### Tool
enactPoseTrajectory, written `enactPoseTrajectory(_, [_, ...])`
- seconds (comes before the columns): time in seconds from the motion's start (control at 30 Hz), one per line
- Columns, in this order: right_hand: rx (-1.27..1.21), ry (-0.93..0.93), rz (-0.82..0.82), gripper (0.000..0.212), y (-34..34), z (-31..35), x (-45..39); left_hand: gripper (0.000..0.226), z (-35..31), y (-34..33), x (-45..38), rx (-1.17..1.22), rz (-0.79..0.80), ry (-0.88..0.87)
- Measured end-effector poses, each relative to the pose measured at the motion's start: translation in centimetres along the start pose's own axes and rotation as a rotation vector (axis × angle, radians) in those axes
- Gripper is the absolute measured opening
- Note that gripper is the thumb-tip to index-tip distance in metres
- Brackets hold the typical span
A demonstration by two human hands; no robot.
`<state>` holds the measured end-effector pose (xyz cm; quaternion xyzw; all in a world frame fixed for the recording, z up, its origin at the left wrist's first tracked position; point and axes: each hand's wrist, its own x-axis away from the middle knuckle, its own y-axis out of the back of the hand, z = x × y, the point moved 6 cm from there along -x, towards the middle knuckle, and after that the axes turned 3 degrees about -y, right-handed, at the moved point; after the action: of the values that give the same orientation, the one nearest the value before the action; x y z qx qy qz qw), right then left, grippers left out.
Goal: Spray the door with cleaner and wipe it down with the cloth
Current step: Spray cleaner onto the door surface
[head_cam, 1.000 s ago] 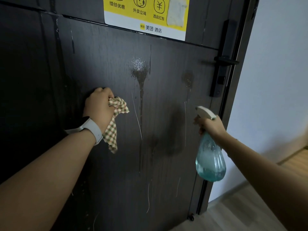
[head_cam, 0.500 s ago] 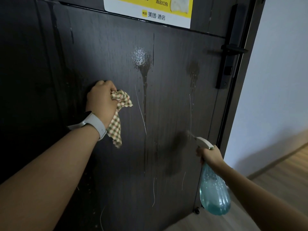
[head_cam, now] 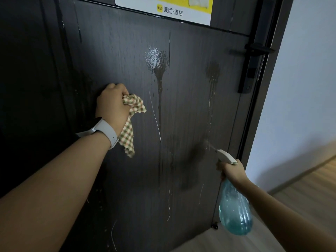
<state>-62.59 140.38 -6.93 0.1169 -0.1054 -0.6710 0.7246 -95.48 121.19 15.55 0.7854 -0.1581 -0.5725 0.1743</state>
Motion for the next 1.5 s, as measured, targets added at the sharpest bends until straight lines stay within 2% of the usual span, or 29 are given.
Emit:
enactPoseTrajectory(0.2, [0.001, 0.017, 0.046, 0.032, -0.3, 0.1, 1.9, 0.012, 0.1, -0.3, -0.1, 0.01, 0.02, 0.025])
enactPoseTrajectory(0.33, [0.015, 0.12, 0.21, 0.017, -2.3, 1.0, 5.4, 0.008, -0.5, 0.5, 1.8, 0.122, 0.052, 0.045])
enactPoseTrajectory(0.4, [0.029, 0.144, 0.29, 0.019, -4.1, 1.0, 7.8, 0.013, -0.9, 1.4, 4.8, 0.234, 0.062, 0.099])
enactPoseTrajectory(0.5, [0.02, 0.131, 0.402, 0.04, -8.0, -0.6, 11.1, 0.02, 0.3, 2.8, 11.7, 0.444, 0.105, 0.288])
enactPoseTrajectory(0.67, [0.104, 0.047, 0.638, 0.046, -17.7, -6.6, 17.4, 0.02, 6.6, 4.8, 25.3, 0.519, 0.256, 0.664])
enactPoseTrajectory(0.73, [0.127, 0.014, 0.747, 0.043, -22.0, -9.8, 20.3, 0.018, 9.8, 5.9, 31.0, 0.5, 0.271, 0.807])
enactPoseTrajectory(0.8, [0.122, -0.003, 0.844, 0.015, -26.0, -12.5, 23.4, 0.018, 12.9, 7.4, 36.3, 0.449, 0.274, 0.937])
enactPoseTrajectory(0.9, [0.171, 0.007, 0.959, 0.026, -31.7, -15.9, 27.6, 0.018, 17.0, 10.3, 43.6, 0.36, 0.189, 1.112])
enactPoseTrajectory(0.97, [0.224, 0.082, 0.984, 0.031, -35.1, -18.5, 30.0, 0.024, 18.8, 12.3, 47.9, 0.294, 0.075, 1.166])
enactPoseTrajectory(1.03, [0.283, 0.148, 1.025, 0.03, -38.3, -21.0, 32.4, 0.019, 20.0, 13.5, 52.0, 0.261, 0.023, 1.226])
enactPoseTrajectory(1.13, [0.336, 0.224, 1.034, 0.009, -42.0, -24.8, 34.5, 0.015, 21.5, 14.0, 58.5, 0.297, -0.023, 1.386])
enactPoseTrajectory(1.17, [0.356, 0.244, 1.02, 0.009, -42.9, -25.8, 34.7, 0.014, 22.1, 14.0, 60.3, 0.335, -0.038, 1.43])
enactPoseTrajectory(1.27, [0.452, 0.249, 1.015, 0.023, -44.9, -28.4, 35.4, 0.01, 23.1, 14.6, 64.2, 0.398, -0.133, 1.523])
enactPoseTrajectory(1.4, [0.33, 0.276, 1.026, 0.03, -45.5, -30.5, 36.9, 0.015, 23.4, 14.7, 66.0, 0.357, -0.116, 1.499])
enactPoseTrajectory(1.5, [0.431, 0.303, 1.053, 0.055, -44.9, -32.3, 37.5, 0.014, 23.2, 14.2, 66.5, 0.257, -0.079, 1.479])
